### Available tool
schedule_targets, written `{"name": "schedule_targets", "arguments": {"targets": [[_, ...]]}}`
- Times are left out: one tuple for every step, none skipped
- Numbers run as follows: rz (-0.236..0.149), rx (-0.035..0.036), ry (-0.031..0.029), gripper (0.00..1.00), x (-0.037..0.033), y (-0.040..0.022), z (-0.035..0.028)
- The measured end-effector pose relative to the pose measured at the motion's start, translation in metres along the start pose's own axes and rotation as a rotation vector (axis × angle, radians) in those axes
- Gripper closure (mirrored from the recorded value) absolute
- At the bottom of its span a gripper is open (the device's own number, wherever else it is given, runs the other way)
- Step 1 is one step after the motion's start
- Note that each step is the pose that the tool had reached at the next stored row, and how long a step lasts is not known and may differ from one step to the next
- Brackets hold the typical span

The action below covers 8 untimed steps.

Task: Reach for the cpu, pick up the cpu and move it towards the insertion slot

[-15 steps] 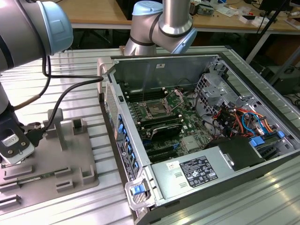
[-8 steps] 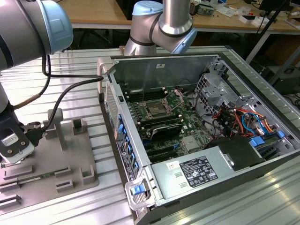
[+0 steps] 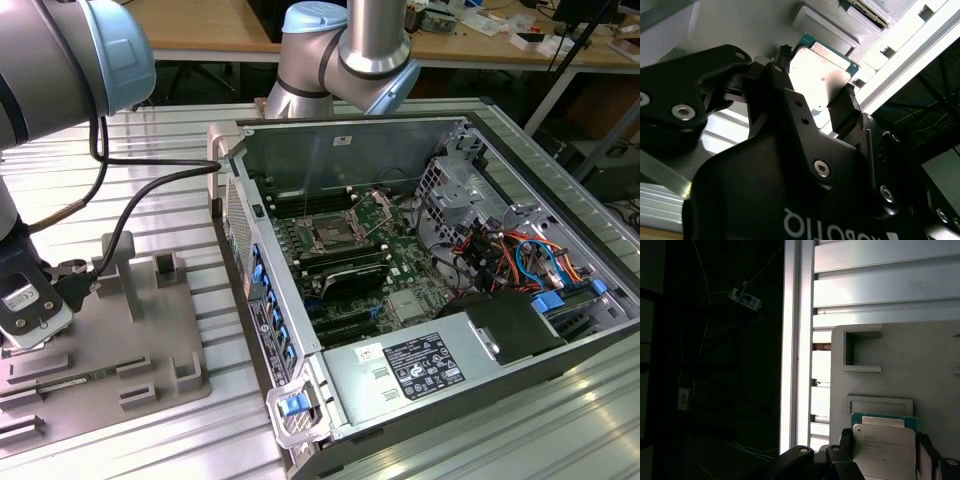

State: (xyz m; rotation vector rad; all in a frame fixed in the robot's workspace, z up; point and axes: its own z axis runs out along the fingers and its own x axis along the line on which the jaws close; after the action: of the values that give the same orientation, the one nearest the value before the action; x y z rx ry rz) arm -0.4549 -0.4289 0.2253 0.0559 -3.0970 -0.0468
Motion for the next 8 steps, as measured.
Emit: {"name": "schedule_targets", "arguments": {"targets": [[0.000, 0.0000, 0.0000, 0.45, 0.0000, 0.0000, -0.0007], [0.000, 0.0000, -0.0001, 0.45, 0.0000, 0.0000, -0.0014], [0.000, 0.0000, 0.0000, 0.45, 0.0001, 0.0000, -0.0020], [0.000, 0.0000, 0.0000, 0.45, 0.0001, 0.0001, -0.0027], [0.000, -0.0001, -0.0001, 0.45, 0.0001, 0.0001, -0.0031], [0.000, -0.0002, -0.0003, 0.45, 0.0001, 0.0001, -0.0031], [0.000, -0.0002, -0.0003, 0.45, 0.0001, 0.0001, -0.0032], [0.000, -0.0001, -0.0001, 0.45, 0.0001, 0.0001, -0.0033]]}}
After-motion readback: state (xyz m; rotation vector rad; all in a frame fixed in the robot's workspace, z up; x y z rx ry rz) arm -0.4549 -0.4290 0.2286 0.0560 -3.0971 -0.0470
